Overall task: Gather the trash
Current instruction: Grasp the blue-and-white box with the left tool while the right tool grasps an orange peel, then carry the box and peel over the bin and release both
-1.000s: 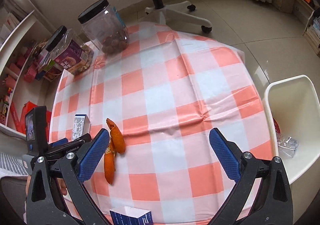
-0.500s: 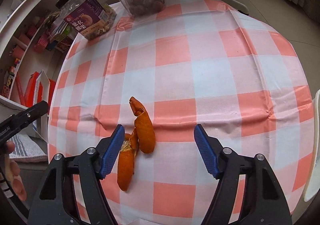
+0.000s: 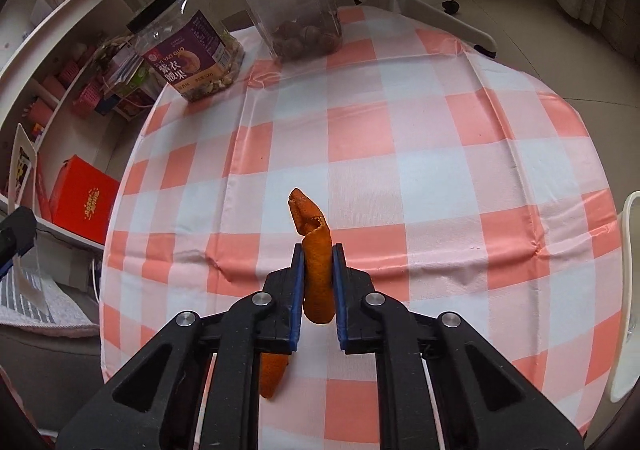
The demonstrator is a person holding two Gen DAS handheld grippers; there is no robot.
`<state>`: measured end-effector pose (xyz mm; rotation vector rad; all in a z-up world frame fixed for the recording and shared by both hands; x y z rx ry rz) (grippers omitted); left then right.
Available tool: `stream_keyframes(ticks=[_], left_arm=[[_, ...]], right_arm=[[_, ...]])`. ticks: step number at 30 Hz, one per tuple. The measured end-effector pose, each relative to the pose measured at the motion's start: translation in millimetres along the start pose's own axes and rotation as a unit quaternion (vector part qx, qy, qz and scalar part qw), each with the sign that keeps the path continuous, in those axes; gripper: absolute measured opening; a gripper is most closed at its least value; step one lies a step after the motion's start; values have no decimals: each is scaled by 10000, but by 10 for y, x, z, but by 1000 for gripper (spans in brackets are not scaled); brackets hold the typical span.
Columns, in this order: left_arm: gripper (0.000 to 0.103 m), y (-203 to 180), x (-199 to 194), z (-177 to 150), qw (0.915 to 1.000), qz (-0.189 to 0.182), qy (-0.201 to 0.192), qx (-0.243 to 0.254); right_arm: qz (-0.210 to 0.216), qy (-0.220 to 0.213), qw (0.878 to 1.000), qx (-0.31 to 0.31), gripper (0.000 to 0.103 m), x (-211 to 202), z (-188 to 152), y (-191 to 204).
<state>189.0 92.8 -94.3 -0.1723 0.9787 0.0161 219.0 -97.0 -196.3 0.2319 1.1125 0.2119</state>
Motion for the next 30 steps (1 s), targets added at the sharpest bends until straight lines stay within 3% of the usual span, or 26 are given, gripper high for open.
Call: stream_keyframes(ticks=[6, 12, 22, 30], left_arm=[[57, -228, -176, 49, 9992, -124, -385, 67], [57, -518, -289, 27, 9974, -289, -645, 153], [57, -1070, -339, -85, 9943, -596, -769, 436], [57, -1413, -301, -181, 9923, -758, -738, 647]], right_arm=[[34, -842, 9964, -3, 12, -657, 223, -55], [-187, -1372, 9904, -45, 12, -1083, 256, -205], [-706, -1827, 9806, -54, 12, -1491, 195, -515], [-1416, -2122, 9663, 351, 13, -1884, 155, -1122]])
Point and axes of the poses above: each gripper's, at about its wrist camera, not at the fingertips, and x roughly the way its jaws point, y to its left, z to its top, the point moved 6 cm from there along x, roughly the way its jaws point, and after that the axes turned 2 degrees about -x, right-handed, at the moved point
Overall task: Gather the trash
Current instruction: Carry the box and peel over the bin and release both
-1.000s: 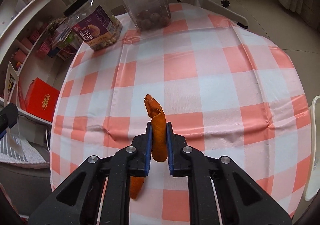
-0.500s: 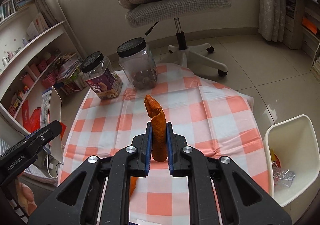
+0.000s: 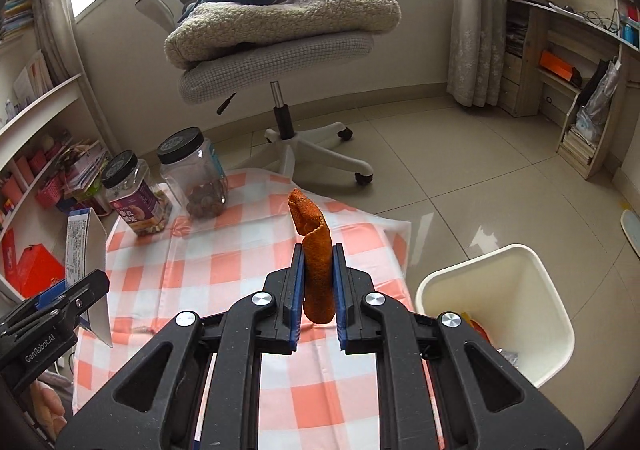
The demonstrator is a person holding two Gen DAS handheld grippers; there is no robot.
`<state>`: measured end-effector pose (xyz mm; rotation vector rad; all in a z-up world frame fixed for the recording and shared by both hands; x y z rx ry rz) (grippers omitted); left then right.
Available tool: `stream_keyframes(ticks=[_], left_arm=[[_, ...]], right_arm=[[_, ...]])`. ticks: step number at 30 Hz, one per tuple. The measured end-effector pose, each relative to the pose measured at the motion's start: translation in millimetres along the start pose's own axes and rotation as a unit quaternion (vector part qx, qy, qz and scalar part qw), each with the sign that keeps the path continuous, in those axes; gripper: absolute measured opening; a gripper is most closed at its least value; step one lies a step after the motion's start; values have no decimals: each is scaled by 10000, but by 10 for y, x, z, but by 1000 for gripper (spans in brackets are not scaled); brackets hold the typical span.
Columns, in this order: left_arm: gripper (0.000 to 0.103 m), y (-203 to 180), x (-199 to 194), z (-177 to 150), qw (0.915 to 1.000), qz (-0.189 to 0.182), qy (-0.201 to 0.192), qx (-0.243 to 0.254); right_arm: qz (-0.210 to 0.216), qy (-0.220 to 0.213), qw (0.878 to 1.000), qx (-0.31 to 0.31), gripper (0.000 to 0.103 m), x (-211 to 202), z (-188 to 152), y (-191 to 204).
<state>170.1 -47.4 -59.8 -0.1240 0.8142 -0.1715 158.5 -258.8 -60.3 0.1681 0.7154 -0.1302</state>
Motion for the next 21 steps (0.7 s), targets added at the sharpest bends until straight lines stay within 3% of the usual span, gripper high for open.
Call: stream_keyframes(ticks=[7, 10, 11, 13, 18, 21], left_arm=[[57, -325, 95, -86, 9996, -124, 69, 230], [57, -482, 148, -127, 9992, -180, 106, 339], [57, -531, 164, -138, 9990, -204, 116, 374], [57, -651, 192, -160, 9986, -267, 134, 445], [57, -998, 260, -199, 9969, -425, 137, 654], [57, -1249, 292, -215, 9954, -630, 208, 695]], right_arm=[[-729, -181, 9961, 460, 14, -165, 96, -727], [-1021, -241, 9917, 745, 20, -249, 110, -1047], [-1108, -282, 9900, 829, 24, -287, 116, -1142], [-1249, -368, 9864, 1006, 46, -364, 134, -1337], [-1454, -614, 9789, 1296, 71, -558, 190, -1681], [-1576, -755, 9750, 1369, 79, -651, 212, -1819]])
Point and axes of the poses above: each gripper's, at about its wrist camera, not at the fingertips, and x roughly the way its jaws point, y to its left, z to its top, the point moved 6 cm from there along x, roughly the way its jaws point, and after that the axes turned 2 degrees about -x, right-handed, at the moved point
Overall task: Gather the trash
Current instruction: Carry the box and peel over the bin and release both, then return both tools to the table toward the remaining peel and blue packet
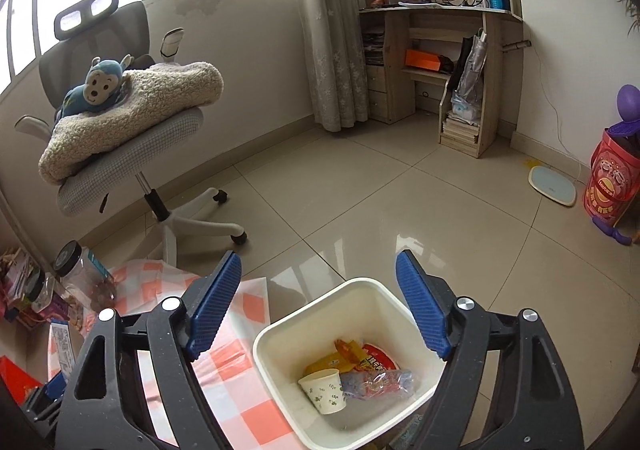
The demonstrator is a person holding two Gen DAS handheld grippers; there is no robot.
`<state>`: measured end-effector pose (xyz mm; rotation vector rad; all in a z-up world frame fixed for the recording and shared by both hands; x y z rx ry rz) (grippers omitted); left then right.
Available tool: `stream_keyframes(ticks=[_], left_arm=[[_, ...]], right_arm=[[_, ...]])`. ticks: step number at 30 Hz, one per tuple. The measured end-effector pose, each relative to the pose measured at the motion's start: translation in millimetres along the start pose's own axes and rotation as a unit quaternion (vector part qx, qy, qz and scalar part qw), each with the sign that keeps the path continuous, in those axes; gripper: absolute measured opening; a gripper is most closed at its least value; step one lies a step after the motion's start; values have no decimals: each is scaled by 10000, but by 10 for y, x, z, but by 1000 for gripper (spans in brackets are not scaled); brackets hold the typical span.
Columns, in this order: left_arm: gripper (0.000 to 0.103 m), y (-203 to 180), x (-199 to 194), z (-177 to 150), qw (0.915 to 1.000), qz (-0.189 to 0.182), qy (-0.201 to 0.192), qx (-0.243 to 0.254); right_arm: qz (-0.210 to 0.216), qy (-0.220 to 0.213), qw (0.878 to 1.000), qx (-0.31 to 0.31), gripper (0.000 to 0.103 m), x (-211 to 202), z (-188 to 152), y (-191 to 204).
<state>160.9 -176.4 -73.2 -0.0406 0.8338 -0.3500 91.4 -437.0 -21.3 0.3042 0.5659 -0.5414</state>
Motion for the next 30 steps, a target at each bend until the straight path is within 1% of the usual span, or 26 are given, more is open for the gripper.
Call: stream_keyframes(ticks=[3, 6, 9, 13, 15, 17, 18, 20, 22, 27, 29, 30], left_arm=[[57, -313, 57, 33, 9997, -225, 58, 89], [57, -665, 78, 76, 9987, -439, 21, 259], [57, -984, 105, 106, 9970, -657, 7, 411], [58, -1349, 174, 111, 9941, -950, 103, 521], [58, -1498, 246, 98, 9917, -1144, 247, 526], [70, -1605, 318, 66, 9885, -1348, 485, 488], [82, -1621, 329, 52, 9883, -1367, 526, 427], [83, -1613, 297, 53, 9889, -1364, 455, 372], [83, -1576, 247, 59, 9908, -1239, 368, 400], [83, -1365, 54, 140, 9964, -717, -66, 455], [85, -1255, -57, 181, 9972, -457, -323, 501], [87, -1196, -108, 204, 9971, -324, -447, 526]], right_arm=[[-148, -142, 9997, 98, 89, -46, 57, -128], [-212, -271, 9991, 230, 90, -102, 125, -244], [-366, -429, 9978, 356, 95, -175, 185, -405], [-511, -578, 9955, 551, 96, -255, 245, -620], [-562, -641, 9940, 684, 96, -287, 273, -720], [-571, -694, 9929, 783, 96, -311, 302, -774], [-576, -715, 9925, 812, 96, -323, 311, -800], [-598, -736, 9922, 809, 96, -346, 314, -816], [-630, -741, 9925, 737, 96, -345, 312, -796], [-641, -729, 9944, 422, 96, -358, 244, -622], [-690, -776, 9942, 292, 96, -378, 216, -531], [-710, -792, 9940, 244, 96, -386, 203, -486]])
Point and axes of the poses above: each gripper's, at about its wrist camera, not at the fingertips, and x roughly the way its jaws point, y to its left, z to its top, the point moved 6 cm from there along x, roughly the way its jaws point, and after that the axes turned 2 degrees about -x, right-handed, at the moved point
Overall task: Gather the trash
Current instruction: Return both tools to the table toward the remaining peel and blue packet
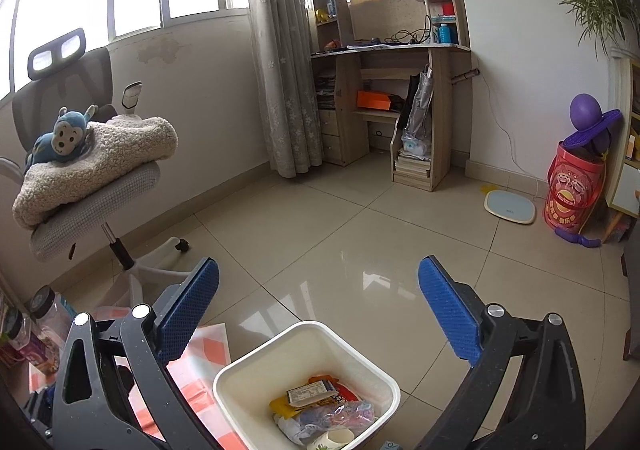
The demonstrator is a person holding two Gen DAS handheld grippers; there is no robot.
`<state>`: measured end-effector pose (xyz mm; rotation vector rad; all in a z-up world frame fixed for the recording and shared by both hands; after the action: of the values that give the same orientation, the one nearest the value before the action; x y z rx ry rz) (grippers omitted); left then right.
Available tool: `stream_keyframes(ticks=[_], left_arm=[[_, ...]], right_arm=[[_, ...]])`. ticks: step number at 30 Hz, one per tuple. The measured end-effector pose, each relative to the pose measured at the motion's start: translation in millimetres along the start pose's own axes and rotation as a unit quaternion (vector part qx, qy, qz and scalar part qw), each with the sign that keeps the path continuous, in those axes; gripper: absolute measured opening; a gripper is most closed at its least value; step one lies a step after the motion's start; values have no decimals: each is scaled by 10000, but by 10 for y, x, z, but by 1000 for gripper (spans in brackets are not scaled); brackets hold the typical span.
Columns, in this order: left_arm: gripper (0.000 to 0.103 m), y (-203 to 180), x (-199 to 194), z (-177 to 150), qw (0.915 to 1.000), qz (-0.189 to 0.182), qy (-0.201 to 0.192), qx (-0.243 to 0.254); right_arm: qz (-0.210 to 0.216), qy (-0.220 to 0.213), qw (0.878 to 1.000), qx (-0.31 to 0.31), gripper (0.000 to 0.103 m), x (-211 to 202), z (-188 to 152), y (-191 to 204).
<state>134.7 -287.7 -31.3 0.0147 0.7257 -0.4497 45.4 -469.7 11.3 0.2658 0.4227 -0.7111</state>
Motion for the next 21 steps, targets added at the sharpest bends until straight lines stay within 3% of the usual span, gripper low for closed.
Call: stream_keyframes(ticks=[11, 15, 21], left_arm=[[96, 749, -482, 71, 9893, 1228, -784, -121], [96, 1094, -502, -36, 9853, 1557, -658, -254], [96, 1742, -412, -338, 9790, 1910, -135, -695]], right_arm=[[267, 131, 9970, -720, 96, -152, -307, 629], [470, 277, 9930, -1049, 96, -200, -471, 921], [827, 764, 9774, -1788, 96, -226, -875, 1451]])
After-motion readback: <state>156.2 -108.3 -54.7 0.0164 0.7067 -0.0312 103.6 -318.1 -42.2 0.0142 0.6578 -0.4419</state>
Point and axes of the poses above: each gripper's, at about its wrist camera, not at the fingertips, and x roughly the way its jaws point, y to its left, z to its top, the point moved 6 cm from there along x, roughly the way its jaws point, and after that the axes turned 2 degrees about -x, right-handed, at the moved point
